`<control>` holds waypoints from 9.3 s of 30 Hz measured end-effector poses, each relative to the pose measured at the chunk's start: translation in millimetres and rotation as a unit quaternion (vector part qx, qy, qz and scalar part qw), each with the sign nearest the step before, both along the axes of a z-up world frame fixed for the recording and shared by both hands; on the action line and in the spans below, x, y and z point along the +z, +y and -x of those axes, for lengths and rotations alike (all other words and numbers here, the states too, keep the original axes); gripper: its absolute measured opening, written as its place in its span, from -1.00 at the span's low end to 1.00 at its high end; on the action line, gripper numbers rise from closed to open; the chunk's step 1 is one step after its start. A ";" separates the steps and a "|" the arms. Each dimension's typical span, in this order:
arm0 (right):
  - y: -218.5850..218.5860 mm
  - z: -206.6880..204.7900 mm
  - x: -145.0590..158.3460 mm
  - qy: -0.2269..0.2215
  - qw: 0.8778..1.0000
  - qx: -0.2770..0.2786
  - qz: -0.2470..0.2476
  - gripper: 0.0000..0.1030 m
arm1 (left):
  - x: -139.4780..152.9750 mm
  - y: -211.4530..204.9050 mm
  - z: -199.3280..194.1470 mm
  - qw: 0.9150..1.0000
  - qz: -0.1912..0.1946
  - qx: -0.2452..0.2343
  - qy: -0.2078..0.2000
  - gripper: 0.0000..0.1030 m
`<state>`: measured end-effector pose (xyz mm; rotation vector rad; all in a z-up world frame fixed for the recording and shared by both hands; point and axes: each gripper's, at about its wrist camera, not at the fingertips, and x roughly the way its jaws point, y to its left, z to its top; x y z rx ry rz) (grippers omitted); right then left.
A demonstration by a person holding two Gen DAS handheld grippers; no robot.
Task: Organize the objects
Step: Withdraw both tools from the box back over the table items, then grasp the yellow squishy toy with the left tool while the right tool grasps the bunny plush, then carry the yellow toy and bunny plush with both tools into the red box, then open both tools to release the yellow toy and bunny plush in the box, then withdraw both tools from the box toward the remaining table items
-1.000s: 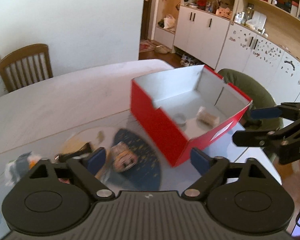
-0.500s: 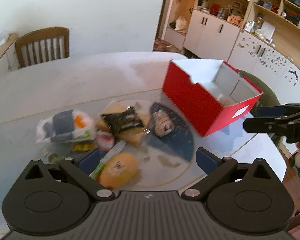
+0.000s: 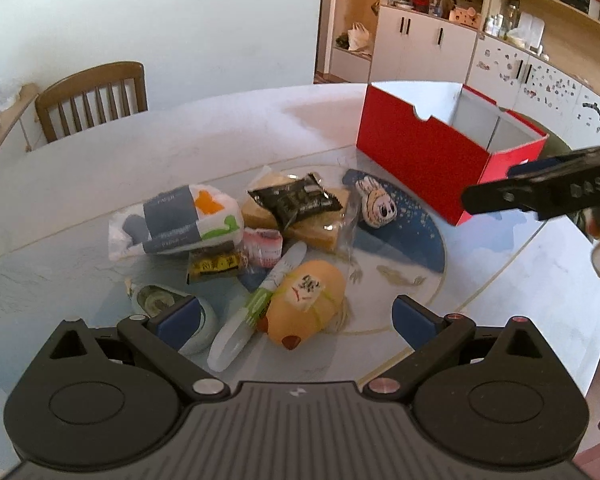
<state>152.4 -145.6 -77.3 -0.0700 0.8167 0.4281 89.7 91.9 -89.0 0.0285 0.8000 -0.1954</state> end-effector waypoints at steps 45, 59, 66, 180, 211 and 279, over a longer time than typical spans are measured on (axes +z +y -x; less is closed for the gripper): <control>32.8 -85.3 -64.3 0.079 0.993 -0.079 -0.033 0.17 | -52.8 -26.8 -35.6 0.998 -0.053 -0.033 -0.005 0.32; 27.5 -71.7 -51.1 0.070 0.995 -0.063 -0.021 -0.37 | -47.2 -26.0 -36.4 0.999 -0.041 -0.026 0.002 -0.01; 15.4 -54.1 -43.8 0.073 0.995 -0.057 -0.022 -0.41 | -41.5 -28.8 -32.4 0.999 -0.036 -0.022 0.003 -0.02; -170.3 -256.2 -49.5 0.169 0.983 -0.043 0.052 -0.24 | -36.3 -320.5 -290.5 0.961 -0.087 -0.145 0.217 -0.02; -173.4 -189.8 21.6 0.092 0.996 -0.013 0.012 0.05 | 32.5 -261.8 -241.3 0.990 -0.021 -0.091 0.109 0.26; 58.1 -32.5 11.0 0.010 0.998 0.057 0.001 0.93 | 0.9 15.7 -34.5 1.000 -0.005 0.004 -0.005 0.99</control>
